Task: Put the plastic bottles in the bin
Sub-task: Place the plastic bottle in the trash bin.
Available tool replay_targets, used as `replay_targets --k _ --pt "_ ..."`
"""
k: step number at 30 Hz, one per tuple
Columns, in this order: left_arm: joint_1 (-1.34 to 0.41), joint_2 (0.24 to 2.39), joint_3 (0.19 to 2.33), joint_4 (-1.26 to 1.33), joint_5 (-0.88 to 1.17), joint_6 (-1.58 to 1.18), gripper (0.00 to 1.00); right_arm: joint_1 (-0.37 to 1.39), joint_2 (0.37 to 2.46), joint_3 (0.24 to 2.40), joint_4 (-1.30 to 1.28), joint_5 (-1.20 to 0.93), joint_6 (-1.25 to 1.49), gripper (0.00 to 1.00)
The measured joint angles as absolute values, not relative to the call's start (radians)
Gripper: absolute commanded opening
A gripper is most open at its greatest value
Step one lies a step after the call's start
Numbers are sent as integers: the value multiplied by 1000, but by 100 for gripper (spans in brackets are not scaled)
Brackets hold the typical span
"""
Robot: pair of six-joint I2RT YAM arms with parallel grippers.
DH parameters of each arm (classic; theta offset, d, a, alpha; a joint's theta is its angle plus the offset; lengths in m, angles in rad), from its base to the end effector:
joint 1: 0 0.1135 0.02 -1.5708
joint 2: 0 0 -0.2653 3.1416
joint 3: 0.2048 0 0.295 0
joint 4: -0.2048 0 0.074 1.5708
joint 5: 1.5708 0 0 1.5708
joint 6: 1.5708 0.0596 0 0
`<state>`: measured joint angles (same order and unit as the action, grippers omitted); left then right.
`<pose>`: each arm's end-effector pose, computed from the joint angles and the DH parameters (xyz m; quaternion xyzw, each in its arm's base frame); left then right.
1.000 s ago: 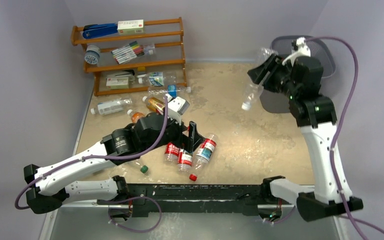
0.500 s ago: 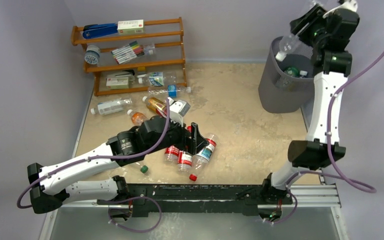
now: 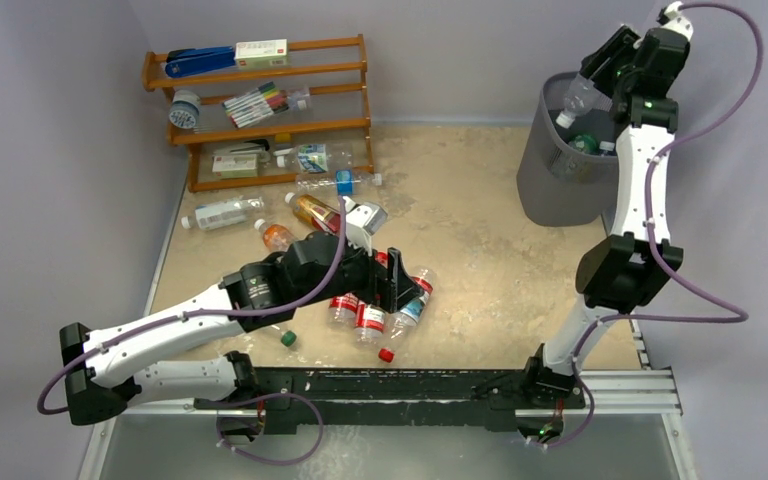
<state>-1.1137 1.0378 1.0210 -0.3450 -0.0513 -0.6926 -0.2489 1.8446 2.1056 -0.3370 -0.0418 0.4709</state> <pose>0.1351 -0.2677 0.3499 0.1577 0.8074 -0.4331 0.3683 0.4740 -0.1179 0.4913 0.2450 0.6913 0.0905 0.6737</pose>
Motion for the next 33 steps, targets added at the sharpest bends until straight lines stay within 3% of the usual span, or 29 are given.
replay_targets --k 2,4,5,19,28,33 --pt "-1114 1043 1021 -345 -43 -688 93 -249 1851 2082 -342 -35 461 75" --pt "-1114 1044 1022 -347 -33 -687 92 -249 1855 2080 -358 -28 446 97" --pt "-1114 1043 1022 -347 -29 -686 92 -249 1854 2080 -363 -17 433 100" --pt "-1114 1021 1074 -442 -69 -676 93 -249 1645 2151 -494 -70 337 100" --pt "-1114 1037 1077 -484 -148 -661 93 -216 1199 1568 -408 -373 386 100" --pt "-1114 1087 1077 -492 -222 -662 93 -174 1065 1330 -387 -477 443 100"
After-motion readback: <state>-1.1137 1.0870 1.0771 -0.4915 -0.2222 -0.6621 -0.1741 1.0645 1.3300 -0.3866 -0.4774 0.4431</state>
